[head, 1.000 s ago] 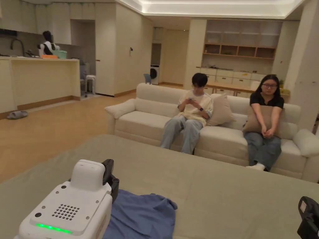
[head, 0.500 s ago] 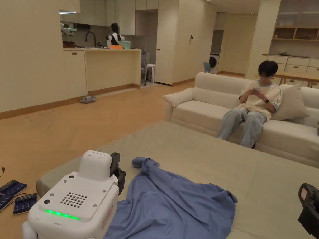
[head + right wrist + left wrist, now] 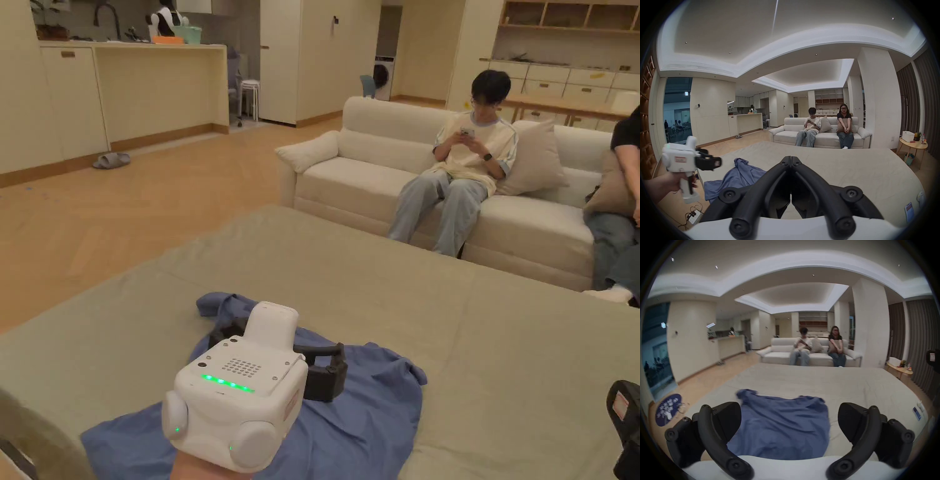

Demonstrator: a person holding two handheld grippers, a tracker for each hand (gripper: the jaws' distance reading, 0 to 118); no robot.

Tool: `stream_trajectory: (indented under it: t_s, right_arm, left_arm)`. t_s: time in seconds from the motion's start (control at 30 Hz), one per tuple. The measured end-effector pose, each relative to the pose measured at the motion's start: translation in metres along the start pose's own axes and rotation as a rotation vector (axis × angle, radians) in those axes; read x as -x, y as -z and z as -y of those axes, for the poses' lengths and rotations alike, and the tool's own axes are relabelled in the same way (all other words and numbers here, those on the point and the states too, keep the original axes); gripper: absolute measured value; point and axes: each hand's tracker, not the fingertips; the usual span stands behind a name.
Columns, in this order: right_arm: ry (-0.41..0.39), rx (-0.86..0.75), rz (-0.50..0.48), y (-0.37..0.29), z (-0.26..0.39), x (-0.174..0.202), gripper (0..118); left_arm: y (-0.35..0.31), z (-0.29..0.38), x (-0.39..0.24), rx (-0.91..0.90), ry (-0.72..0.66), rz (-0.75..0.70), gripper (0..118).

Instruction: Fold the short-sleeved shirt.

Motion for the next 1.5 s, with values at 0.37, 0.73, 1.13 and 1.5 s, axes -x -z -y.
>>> stream_trajectory:
  t_s: [0.37,0.73,1.13,1.5]
  right_arm:
    - [0.027,0.093,0.077,0.043,0.033,-0.045,0]
    - [0.076,0.155,0.104,0.071,0.059,-0.058,0]
    - [0.115,0.155,0.092,0.047,0.056,-0.06,0]
    - [0.136,0.083,0.263,-0.049,0.029,-0.118,0]
  left_arm:
    - [0.237,0.089,-0.118,0.457,0.153,0.138,117]
    - [0.296,0.156,-0.123,0.65,0.114,0.116,52]
    - [0.267,0.105,-0.16,0.557,0.068,0.149,3]
    - [0.154,0.082,-0.395,0.434,0.264,0.559,3]
